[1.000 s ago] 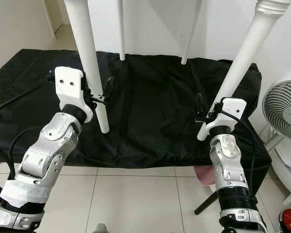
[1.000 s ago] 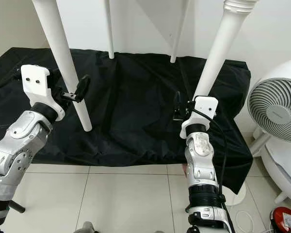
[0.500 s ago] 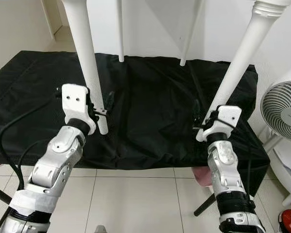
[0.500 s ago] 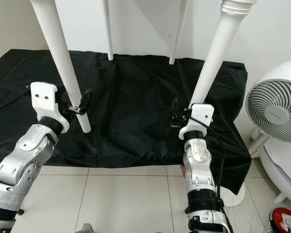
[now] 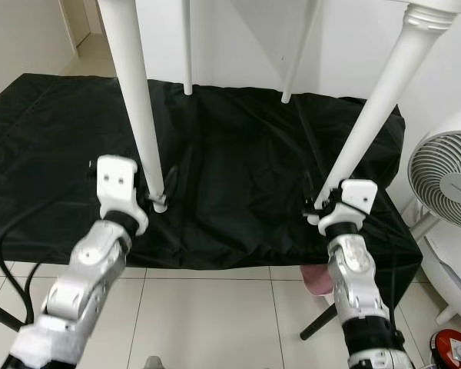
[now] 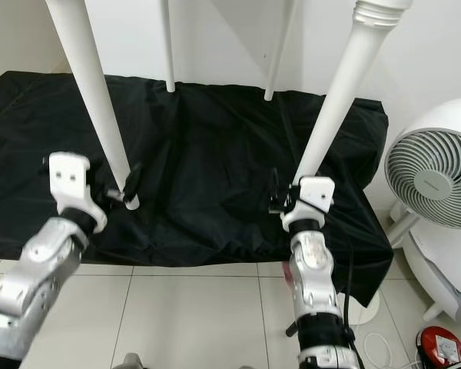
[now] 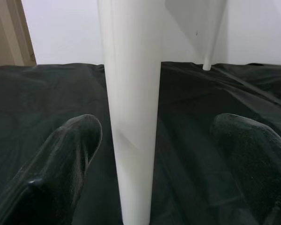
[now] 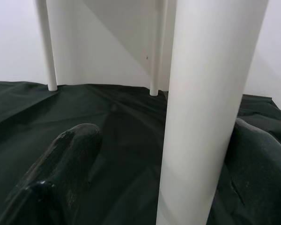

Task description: Building children table

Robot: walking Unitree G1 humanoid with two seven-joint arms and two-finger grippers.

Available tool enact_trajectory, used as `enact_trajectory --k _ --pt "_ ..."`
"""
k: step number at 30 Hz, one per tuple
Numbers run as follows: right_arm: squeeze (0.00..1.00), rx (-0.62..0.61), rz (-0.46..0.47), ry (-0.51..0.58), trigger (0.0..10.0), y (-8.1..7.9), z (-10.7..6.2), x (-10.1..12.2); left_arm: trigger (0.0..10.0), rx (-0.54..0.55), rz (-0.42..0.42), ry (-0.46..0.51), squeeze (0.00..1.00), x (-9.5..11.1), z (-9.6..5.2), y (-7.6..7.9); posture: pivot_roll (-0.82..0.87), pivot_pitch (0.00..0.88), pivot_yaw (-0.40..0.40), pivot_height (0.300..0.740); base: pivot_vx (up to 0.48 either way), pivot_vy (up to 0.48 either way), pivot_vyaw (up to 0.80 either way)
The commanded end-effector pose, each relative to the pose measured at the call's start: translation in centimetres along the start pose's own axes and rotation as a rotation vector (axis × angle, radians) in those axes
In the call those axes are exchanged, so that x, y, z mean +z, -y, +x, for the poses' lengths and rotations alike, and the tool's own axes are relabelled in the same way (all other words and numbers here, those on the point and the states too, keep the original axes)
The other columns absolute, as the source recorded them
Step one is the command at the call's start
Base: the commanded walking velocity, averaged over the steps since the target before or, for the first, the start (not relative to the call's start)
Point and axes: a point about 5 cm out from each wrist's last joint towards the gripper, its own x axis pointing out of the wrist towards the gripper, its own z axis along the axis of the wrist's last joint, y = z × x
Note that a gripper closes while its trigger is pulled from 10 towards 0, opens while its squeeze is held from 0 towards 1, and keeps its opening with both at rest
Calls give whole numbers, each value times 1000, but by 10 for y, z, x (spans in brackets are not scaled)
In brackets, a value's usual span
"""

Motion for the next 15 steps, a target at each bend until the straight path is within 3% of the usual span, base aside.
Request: enact_trajectory --k 1,15 --pt "0 31 14 21 10000 -8 -5 2 10000 -6 17 59 0 10 -4 4 57 43 -39 740 0 0 0" --pt "0 12 75 25 10000 -2 -13 7 10000 -44 27 54 0 7 -16 11 57 42 -33 740 0 0 0"
